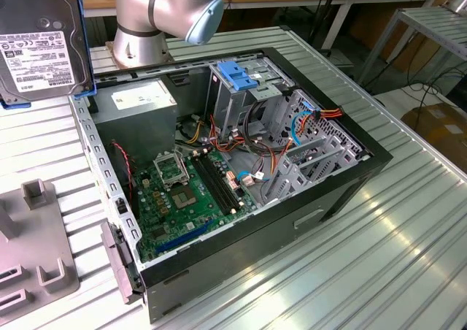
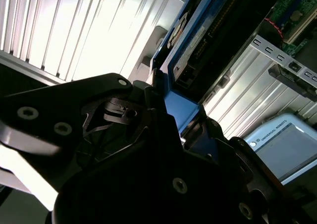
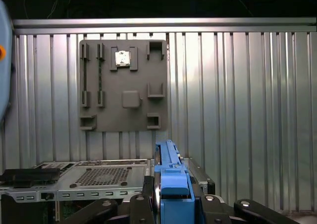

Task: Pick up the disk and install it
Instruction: 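Pick up the disk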

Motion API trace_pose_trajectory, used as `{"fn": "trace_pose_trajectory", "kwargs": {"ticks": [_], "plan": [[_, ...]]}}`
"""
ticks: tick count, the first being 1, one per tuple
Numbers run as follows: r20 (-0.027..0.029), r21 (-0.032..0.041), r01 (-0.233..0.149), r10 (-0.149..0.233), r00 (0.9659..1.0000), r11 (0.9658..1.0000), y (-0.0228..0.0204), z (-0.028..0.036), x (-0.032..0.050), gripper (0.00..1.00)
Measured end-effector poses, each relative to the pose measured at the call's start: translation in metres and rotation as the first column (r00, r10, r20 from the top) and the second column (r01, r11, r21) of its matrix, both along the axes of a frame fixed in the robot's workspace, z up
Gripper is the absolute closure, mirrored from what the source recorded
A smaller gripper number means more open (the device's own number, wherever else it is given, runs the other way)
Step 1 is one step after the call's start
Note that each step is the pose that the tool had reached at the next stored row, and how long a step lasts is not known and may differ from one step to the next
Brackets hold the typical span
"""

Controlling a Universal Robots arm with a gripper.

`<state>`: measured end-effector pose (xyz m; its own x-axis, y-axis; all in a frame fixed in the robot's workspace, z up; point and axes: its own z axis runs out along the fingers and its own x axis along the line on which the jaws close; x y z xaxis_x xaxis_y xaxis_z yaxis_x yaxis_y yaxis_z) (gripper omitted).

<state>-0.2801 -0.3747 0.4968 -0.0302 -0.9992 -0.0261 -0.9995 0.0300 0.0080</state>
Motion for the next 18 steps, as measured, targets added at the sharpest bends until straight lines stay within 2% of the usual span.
{"fn": "trace_pose_trajectory", "kwargs": {"ticks": [18], "plan": [[0.0001,0.0000,0.000,0.000,1.0000,1.0000,0.0000,0.0000,0.0270,0.63]]}}
